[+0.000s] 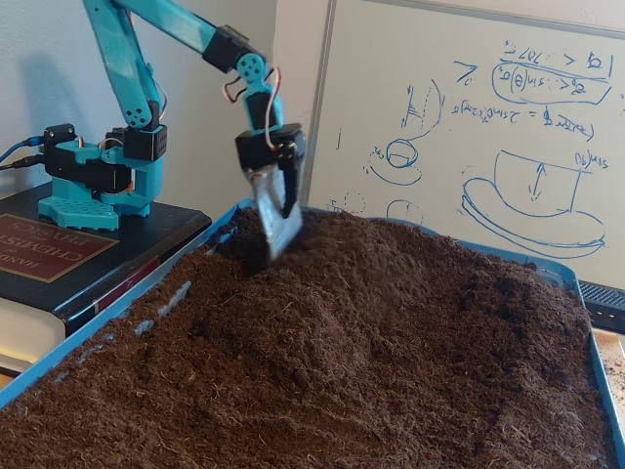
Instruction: Build a berm.
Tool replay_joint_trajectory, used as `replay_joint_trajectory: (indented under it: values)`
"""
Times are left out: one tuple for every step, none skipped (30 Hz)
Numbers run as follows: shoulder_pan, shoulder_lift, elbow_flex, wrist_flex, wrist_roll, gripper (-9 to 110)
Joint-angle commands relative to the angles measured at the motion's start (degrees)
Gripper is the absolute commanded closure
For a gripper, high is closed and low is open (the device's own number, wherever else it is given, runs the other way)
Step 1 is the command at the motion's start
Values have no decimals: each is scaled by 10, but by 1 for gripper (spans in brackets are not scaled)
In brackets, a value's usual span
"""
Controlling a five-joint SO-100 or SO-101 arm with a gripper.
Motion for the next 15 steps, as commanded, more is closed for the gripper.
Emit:
replay_joint_trajectory:
  values:
    - [-19,93,63,24,-4,101]
    - [-19,108,84,35,-4,101]
    - [-20,121,105,47,-4,101]
    - [-20,129,115,58,-4,101]
    - [-20,132,117,72,-4,101]
    - [-22,134,116,86,-4,101]
    - [-23,139,112,99,-4,101]
    - [-20,141,106,112,-4,101]
    - [-18,142,101,125,-4,101]
    - [-14,142,95,131,-4,101]
    - [-4,142,89,136,-4,101]
    - [11,143,83,140,-5,101]
    - [26,145,76,141,-6,101]
    - [43,152,74,142,-7,101]
    - [57,162,76,142,-14,101]
